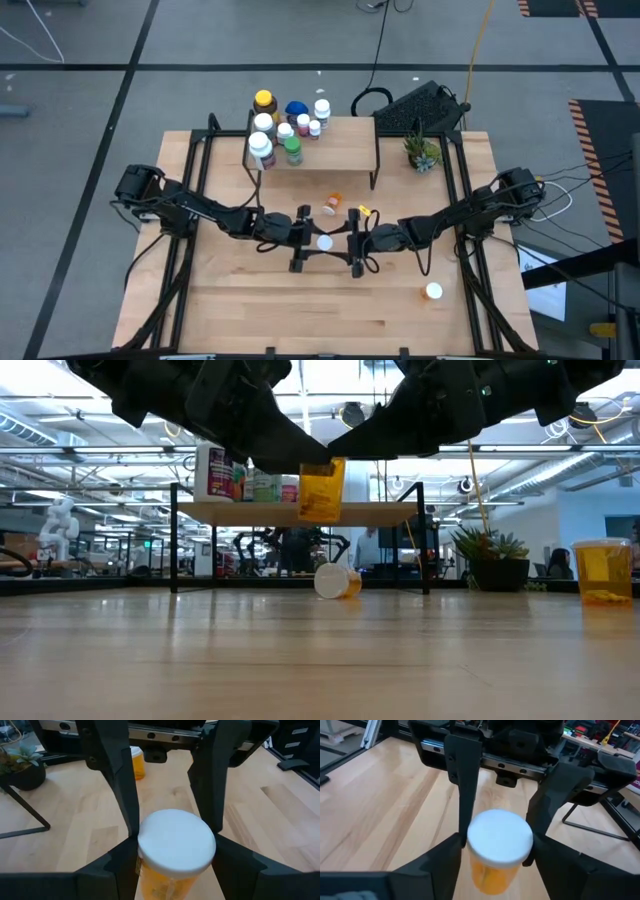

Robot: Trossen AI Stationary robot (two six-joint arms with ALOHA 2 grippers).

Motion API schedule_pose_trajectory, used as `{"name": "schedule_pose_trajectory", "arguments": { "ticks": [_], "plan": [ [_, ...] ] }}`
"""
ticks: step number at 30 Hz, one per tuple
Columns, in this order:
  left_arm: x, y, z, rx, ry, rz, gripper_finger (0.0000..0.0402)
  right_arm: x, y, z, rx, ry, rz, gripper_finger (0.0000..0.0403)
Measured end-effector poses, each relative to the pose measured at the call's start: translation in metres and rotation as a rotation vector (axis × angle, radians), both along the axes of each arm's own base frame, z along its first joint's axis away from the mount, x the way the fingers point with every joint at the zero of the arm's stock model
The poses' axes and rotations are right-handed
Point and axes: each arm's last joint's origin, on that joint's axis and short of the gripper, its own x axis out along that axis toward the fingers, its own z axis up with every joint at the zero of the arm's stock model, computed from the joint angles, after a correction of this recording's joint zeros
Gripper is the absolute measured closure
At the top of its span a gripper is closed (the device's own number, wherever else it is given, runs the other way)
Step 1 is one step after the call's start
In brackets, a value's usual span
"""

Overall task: Pick and place medicine bottles onto shelf by color
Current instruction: Adjust the orange pill bottle on the shelf

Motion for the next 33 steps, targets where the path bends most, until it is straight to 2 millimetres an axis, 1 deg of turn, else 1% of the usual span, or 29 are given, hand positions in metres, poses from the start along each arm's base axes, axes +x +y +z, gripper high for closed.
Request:
{"name": "schedule_pose_trajectory", "arguments": {
  "ticks": [6, 11, 13, 15, 19, 22, 30, 33],
  "plan": [
    [0.000, -0.001, 0.000, -0.027, 0.004, -0.041, 0.0184, 0.000, 0.000, 0.000, -0.002, 0.005, 0.010, 0.0188],
    [0.000, -0.002, -0.001, -0.048, 0.008, -0.035, 0.0167, 0.000, 0.000, -0.003, 0.033, 0.015, -0.003, 0.0196],
    [0.004, -0.002, -0.010, -0.059, 0.023, -0.029, 0.0162, 0.002, 0.001, -0.010, 0.058, 0.040, -0.016, 0.0202],
    [0.006, -0.005, -0.022, -0.066, 0.059, -0.028, 0.0160, 0.003, 0.003, -0.021, 0.066, 0.078, -0.020, 0.0207],
    [0.013, -0.010, -0.046, -0.076, 0.086, -0.032, 0.0159, 0.003, 0.007, -0.035, 0.094, 0.132, -0.027, 0.0209],
    [0.017, -0.011, -0.057, -0.077, 0.085, -0.032, 0.0158, 0.002, 0.008, -0.040, 0.103, 0.162, -0.035, 0.0207],
    [0.017, -0.010, -0.055, -0.092, 0.088, -0.022, 0.0157, 0.002, 0.009, -0.043, 0.125, 0.162, -0.052, 0.0207],
    [0.016, -0.010, -0.055, -0.094, 0.097, -0.021, 0.0146, 0.002, 0.009, -0.043, 0.127, 0.162, -0.052, 0.0207]
  ]
}}
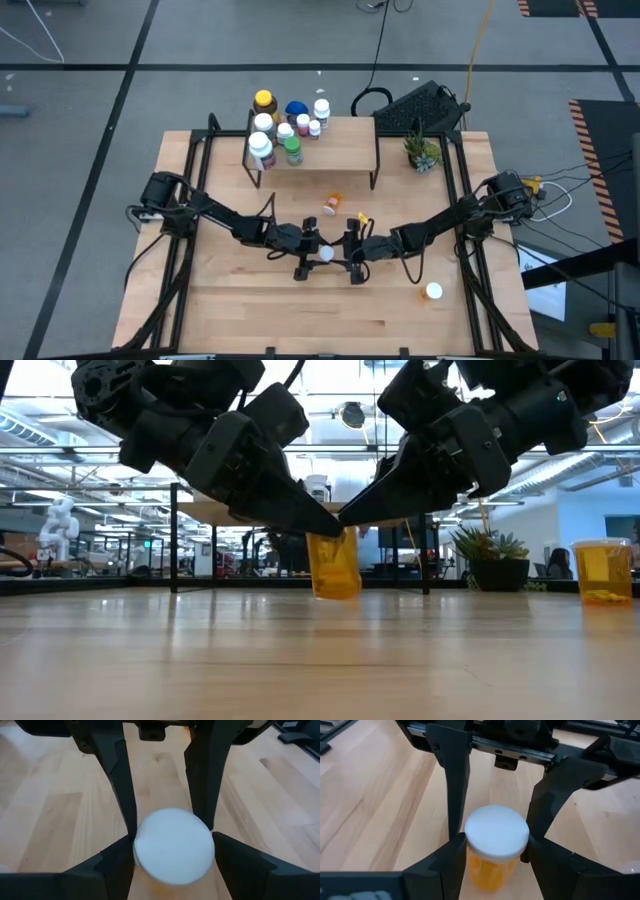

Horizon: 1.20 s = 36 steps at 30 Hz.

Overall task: Pick and place medicine bottles onto shelf by color
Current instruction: Adjust the orange pill bottle on the shelf

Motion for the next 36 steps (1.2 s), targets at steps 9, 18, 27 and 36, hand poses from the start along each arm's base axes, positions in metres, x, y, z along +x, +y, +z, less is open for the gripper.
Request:
{"name": "schedule_pose_trajectory", "arguments": {
  "ticks": [9, 18, 27, 36],
  "plan": [
    [-0.002, -0.001, -0.003, 0.022, 0.033, -0.010, 0.0093, -0.002, -0.001, -0.005, 0.021, 0.047, -0.020, 0.0207],
    [-0.007, 0.000, 0.002, 0.078, 0.071, -0.017, 0.0065, -0.003, -0.001, -0.005, 0.024, 0.057, -0.027, 0.0200],
    [-0.008, 0.004, 0.004, 0.138, 0.077, 0.090, 0.0064, -0.001, -0.005, -0.004, 0.035, 0.042, -0.042, 0.0119],
    [-0.008, 0.006, 0.003, 0.161, 0.079, 0.158, 0.0064, 0.001, -0.011, -0.003, 0.073, 0.039, -0.022, 0.0102]
  ]
}}
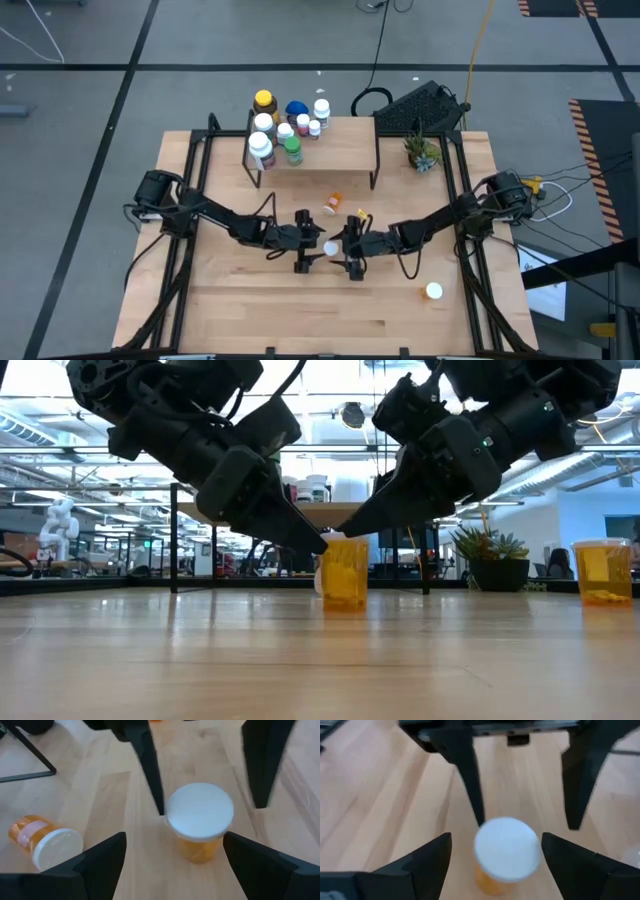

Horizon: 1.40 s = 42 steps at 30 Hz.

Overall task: Pick and place medicine bottles onto shelf by color
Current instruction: Adjust the orange pill bottle on the shelf

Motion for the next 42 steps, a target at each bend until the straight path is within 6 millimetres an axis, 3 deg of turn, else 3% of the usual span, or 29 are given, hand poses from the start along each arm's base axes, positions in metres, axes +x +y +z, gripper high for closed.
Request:
{"name": "schedule_pose_trajectory", "arguments": {
  "ticks": [8, 16, 21, 26, 29, 34, 38, 42],
  "plan": [
    [0.000, 0.000, 0.000, -0.001, 0.002, 0.001, 0.0064, 0.003, -0.007, -0.011, 0.029, 0.037, 0.001, 0.0123],
    [0.000, 0.001, -0.001, 0.004, 0.007, 0.003, 0.0064, 0.005, -0.006, -0.008, 0.031, -0.003, 0.015, 0.0162],
    [-0.003, 0.003, 0.008, 0.000, -0.001, 0.038, 0.0064, 0.006, -0.010, -0.008, 0.044, 0.010, -0.007, 0.0203],
    [-0.010, 0.004, 0.023, -0.019, -0.002, 0.068, 0.0064, 0.003, -0.013, -0.001, 0.039, 0.019, 0.024, 0.0200],
    [-0.016, 0.006, 0.033, -0.034, 0.001, 0.096, 0.0064, -0.005, -0.019, 0.021, 0.009, 0.020, 0.034, 0.0189],
    [-0.026, 0.009, 0.050, -0.036, -0.002, 0.145, 0.0064, -0.023, -0.052, 0.085, -0.017, -0.060, -0.057, 0.0194],
    [-0.028, 0.010, 0.055, -0.027, -0.018, 0.164, 0.0064, -0.035, -0.092, 0.133, -0.082, -0.094, -0.162, 0.0197],
    [-0.028, 0.010, 0.055, -0.030, -0.025, 0.166, 0.0064, -0.037, -0.146, 0.172, -0.169, -0.130, -0.318, 0.0194]
  ]
}}
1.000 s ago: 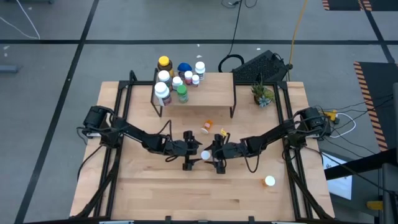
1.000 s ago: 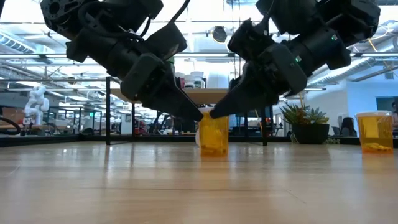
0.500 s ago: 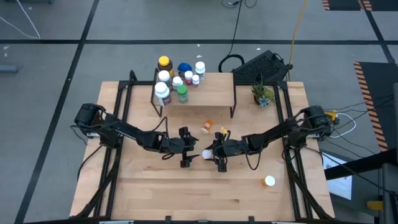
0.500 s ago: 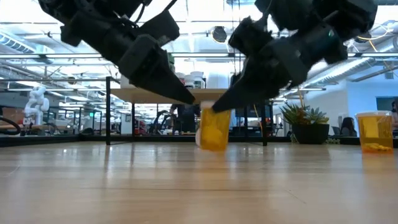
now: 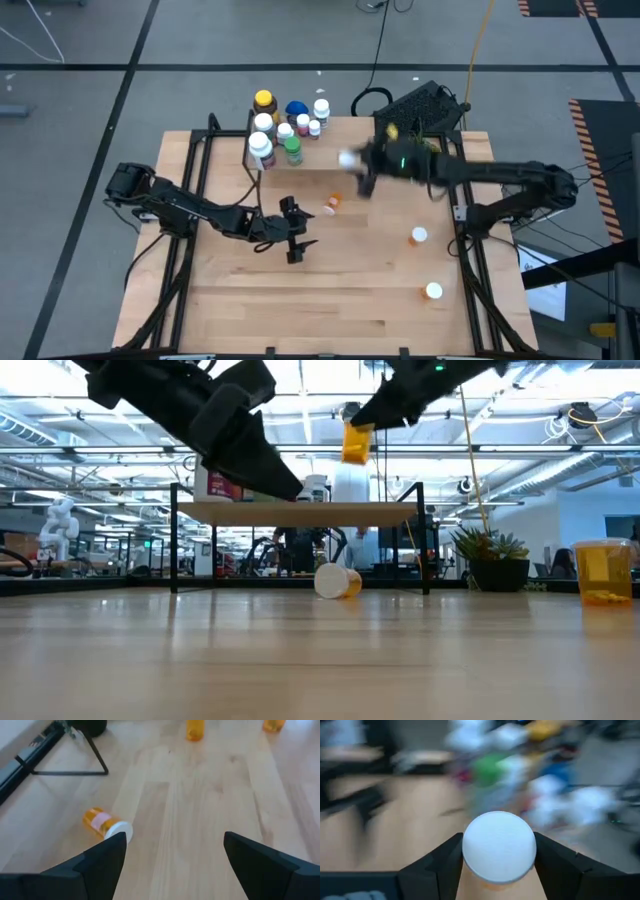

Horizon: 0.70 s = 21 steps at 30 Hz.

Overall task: Pick and place medicine bottles onto shelf by color
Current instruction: Adjust the orange pill bottle on the shelf

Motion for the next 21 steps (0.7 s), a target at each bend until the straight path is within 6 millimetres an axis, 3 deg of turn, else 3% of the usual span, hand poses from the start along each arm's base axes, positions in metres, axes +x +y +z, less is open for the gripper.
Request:
{"name": "schedule_pose_trajectory", "arguments": {
  "ticks": [3, 9, 14, 21],
  "plan": [
    [0.001, 0.000, 0.002, -0.021, -0.028, 0.010, 0.0064, 0.000, -0.044, 0.024, -0.029, -0.043, -0.109, 0.0194],
    [0.002, 0.000, 0.003, -0.023, -0.038, 0.011, 0.0064, 0.011, -0.111, 0.019, 0.066, -0.014, -0.158, 0.0193],
    [0.001, 0.001, 0.002, -0.013, -0.026, 0.009, 0.0064, 0.026, -0.135, 0.001, 0.095, 0.043, -0.173, 0.0193],
    [0.001, 0.001, 0.001, -0.003, -0.013, 0.012, 0.0064, 0.029, -0.149, -0.019, 0.133, 0.112, -0.201, 0.0193]
  ]
}}
